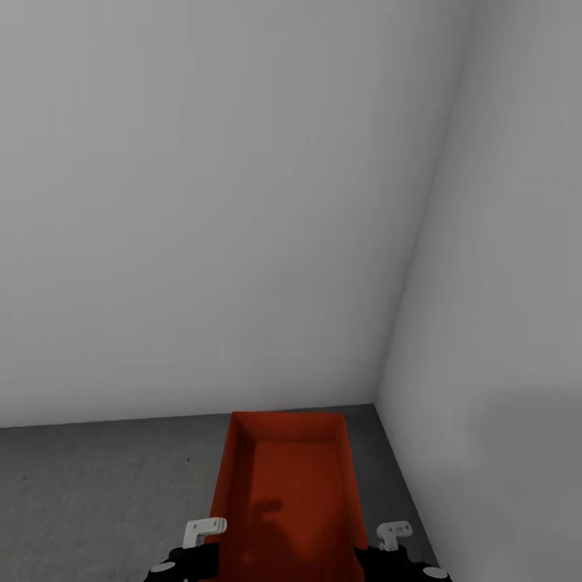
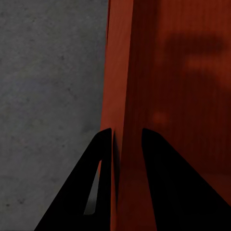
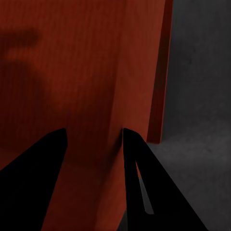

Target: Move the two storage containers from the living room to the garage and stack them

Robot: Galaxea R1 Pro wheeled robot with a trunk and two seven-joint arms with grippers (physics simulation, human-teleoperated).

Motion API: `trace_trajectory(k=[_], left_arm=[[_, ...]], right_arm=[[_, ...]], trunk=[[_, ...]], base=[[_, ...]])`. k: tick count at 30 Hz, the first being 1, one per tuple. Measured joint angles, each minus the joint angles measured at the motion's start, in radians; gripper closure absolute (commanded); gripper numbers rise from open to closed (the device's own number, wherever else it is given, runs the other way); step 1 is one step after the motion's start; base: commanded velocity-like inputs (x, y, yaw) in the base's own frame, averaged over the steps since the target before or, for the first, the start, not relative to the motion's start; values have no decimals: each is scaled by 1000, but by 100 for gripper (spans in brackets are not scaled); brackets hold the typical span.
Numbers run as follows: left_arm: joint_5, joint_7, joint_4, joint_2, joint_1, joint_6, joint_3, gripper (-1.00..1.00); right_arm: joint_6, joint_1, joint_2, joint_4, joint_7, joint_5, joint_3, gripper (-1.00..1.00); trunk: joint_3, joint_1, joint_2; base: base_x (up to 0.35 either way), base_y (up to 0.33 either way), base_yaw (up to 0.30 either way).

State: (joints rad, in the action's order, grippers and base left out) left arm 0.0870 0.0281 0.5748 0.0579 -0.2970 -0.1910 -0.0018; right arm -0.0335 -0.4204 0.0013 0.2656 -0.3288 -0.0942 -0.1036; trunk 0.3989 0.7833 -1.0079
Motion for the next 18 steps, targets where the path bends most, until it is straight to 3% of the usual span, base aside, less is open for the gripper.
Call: trace_trajectory(k=[18], left_arm=[[-1, 0, 1, 0, 0, 0, 0, 100]], right_arm=[[0, 0, 0, 0, 0, 2, 1, 100]], trunk=[[50, 61, -112]], base=[[0, 0, 0]])
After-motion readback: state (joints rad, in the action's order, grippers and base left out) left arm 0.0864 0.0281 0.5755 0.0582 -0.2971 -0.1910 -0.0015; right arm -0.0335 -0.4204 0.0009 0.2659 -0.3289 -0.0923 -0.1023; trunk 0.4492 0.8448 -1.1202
